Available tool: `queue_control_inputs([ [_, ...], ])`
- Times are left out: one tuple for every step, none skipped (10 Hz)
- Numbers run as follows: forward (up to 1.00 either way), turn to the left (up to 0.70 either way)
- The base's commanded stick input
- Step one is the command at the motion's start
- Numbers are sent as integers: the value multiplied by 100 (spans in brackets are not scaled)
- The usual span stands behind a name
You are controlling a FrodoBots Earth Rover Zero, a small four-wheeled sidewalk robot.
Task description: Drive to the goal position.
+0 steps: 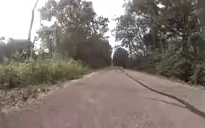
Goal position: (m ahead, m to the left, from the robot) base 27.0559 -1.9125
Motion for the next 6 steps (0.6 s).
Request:
queue_control_inputs([
  [70,0],
  [70,0],
  [70,0],
  [70,0],
  [70,0],
  [70,0],
])
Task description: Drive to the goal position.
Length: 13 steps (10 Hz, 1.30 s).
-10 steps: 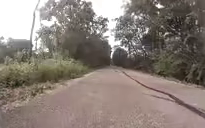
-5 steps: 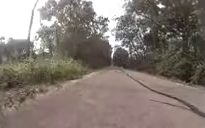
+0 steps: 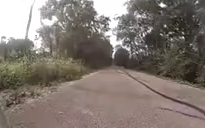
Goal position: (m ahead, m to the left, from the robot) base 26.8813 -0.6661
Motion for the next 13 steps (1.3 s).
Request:
queue_control_inputs([
  [70,0],
  [70,0],
  [70,0],
  [70,0],
  [70,-3],
  [70,-18],
  [70,-33],
  [70,-35],
  [70,-35],
  [70,-9],
  [70,0],
  [70,0],
  [70,0],
])
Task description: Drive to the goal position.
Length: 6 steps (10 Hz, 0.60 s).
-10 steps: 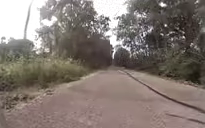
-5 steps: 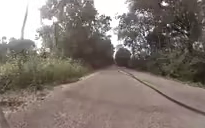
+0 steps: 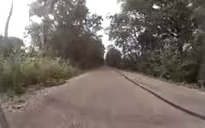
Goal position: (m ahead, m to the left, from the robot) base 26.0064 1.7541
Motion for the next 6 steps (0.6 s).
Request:
queue_control_inputs([
  [70,0],
  [70,0],
  [70,0],
  [70,0],
  [70,0],
  [70,0],
])
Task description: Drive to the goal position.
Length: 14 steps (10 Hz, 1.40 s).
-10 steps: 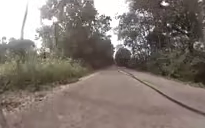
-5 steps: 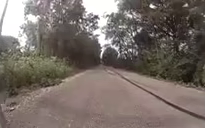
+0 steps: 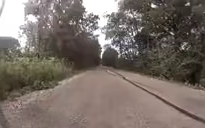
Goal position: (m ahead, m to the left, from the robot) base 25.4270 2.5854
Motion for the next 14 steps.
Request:
queue_control_inputs([
  [70,0],
  [70,0],
  [70,0],
  [70,0],
  [70,0],
  [70,0],
  [70,0],
  [70,0],
  [70,0],
  [70,0],
  [70,0],
  [70,0],
  [70,0],
  [70,0],
])
